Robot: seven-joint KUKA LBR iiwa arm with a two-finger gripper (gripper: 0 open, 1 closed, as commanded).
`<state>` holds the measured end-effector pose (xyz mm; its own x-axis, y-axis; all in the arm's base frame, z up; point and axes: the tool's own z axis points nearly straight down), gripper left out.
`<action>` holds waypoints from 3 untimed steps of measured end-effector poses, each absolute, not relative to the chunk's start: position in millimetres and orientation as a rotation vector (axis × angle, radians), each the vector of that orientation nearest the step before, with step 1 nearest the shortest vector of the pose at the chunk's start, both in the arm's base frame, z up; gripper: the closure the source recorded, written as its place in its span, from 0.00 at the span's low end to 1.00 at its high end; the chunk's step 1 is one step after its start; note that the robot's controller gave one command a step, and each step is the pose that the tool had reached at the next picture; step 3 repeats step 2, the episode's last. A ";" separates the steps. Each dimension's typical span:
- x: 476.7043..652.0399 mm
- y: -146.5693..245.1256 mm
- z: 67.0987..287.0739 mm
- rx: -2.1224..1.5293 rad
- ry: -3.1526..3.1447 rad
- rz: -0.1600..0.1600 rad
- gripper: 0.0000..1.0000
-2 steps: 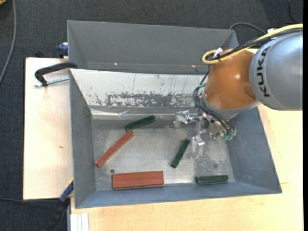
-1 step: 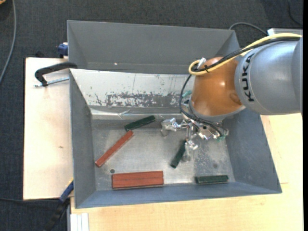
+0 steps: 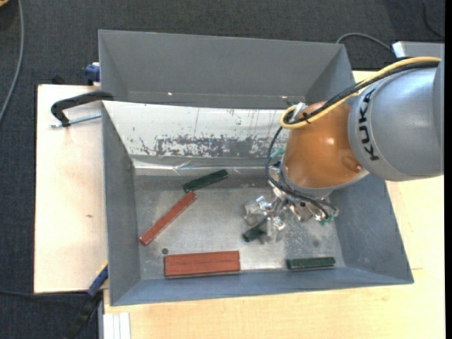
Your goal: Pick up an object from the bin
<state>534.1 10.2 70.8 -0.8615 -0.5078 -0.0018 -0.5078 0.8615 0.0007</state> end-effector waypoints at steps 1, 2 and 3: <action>534.1 10.2 70.8 -0.827 3.029 0.002 1.00; 533.3 10.4 74.5 -0.827 3.031 0.003 1.00; 533.3 10.4 74.5 -0.827 3.031 0.003 1.00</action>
Offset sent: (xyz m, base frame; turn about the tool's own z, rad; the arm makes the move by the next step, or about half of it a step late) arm -0.0002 0.0000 0.0385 0.0000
